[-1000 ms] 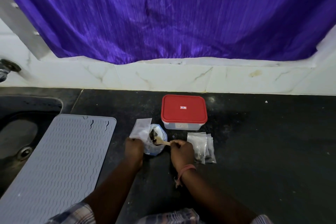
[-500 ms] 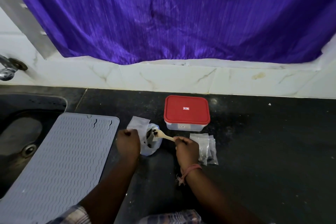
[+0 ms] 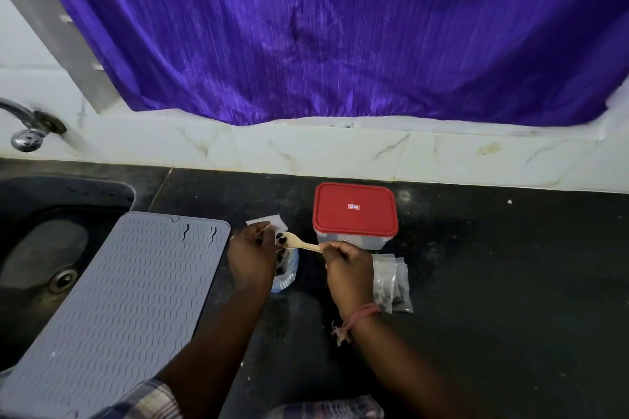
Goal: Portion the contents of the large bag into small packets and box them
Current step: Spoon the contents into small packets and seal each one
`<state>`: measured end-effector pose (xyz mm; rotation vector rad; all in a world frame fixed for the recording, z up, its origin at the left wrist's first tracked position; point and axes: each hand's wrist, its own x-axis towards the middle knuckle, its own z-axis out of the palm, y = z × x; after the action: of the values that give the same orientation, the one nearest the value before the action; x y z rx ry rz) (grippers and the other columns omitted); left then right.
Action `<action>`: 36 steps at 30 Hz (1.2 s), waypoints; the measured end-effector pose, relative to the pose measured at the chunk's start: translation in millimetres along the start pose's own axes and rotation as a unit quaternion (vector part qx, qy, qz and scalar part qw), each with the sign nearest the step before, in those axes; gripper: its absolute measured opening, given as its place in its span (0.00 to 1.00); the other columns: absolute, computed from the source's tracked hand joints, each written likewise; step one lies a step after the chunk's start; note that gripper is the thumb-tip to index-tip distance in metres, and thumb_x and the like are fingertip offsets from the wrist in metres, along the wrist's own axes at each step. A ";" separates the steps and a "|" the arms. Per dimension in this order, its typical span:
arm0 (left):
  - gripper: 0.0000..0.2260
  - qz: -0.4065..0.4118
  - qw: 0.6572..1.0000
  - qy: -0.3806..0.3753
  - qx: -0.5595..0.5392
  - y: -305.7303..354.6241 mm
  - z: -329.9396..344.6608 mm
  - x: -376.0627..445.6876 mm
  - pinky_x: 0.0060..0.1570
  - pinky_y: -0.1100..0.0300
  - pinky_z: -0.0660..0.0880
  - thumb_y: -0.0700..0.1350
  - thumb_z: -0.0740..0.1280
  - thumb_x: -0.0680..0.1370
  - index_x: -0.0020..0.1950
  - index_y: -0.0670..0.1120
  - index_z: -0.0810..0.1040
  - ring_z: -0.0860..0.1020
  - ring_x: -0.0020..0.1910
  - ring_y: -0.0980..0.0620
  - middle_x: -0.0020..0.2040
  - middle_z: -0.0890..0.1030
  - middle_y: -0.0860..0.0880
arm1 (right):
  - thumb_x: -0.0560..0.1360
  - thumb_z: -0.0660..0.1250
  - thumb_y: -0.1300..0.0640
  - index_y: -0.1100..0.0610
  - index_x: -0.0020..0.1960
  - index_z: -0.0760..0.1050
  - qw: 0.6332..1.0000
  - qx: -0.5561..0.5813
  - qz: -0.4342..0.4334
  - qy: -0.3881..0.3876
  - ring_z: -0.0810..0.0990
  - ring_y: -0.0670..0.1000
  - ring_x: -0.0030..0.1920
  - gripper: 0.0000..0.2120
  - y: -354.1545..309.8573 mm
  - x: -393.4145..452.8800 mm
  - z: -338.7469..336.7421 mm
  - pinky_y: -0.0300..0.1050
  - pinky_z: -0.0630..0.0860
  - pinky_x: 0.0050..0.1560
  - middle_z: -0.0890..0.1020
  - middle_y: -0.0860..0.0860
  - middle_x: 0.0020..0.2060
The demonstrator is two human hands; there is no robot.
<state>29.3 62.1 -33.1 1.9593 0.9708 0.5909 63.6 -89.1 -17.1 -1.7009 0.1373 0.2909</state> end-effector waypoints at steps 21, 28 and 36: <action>0.12 0.051 0.996 -0.042 0.056 -9.5 1.5 -17.0 0.46 0.52 0.81 0.52 0.61 0.84 0.58 0.52 0.83 0.83 0.43 0.49 0.45 0.86 0.49 | 0.75 0.70 0.56 0.55 0.39 0.84 0.999 -0.024 -0.005 0.036 0.77 0.47 0.32 0.08 -3.9 6.0 1.7 0.43 0.73 0.36 0.80 0.48 0.28; 0.11 0.036 0.997 -0.072 0.001 -9.5 6.0 -22.4 0.41 0.53 0.83 0.50 0.61 0.84 0.53 0.57 0.84 0.84 0.37 0.57 0.38 0.86 0.54 | 0.75 0.69 0.56 0.54 0.37 0.84 0.997 -0.058 -0.025 0.041 0.76 0.46 0.31 0.09 -2.1 7.3 2.8 0.41 0.73 0.37 0.78 0.45 0.26; 0.10 0.010 0.986 -0.116 -0.118 -2.6 14.7 -33.9 0.28 0.60 0.76 0.49 0.66 0.82 0.47 0.49 0.86 0.80 0.28 0.55 0.33 0.83 0.48 | 0.75 0.67 0.55 0.53 0.32 0.80 0.994 -0.074 -0.078 0.035 0.74 0.42 0.28 0.12 -12.6 2.3 7.1 0.41 0.71 0.35 0.77 0.44 0.24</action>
<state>18.6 28.5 -44.4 1.7811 0.7046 0.4542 68.3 -80.0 -6.6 -1.8591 0.0348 0.1284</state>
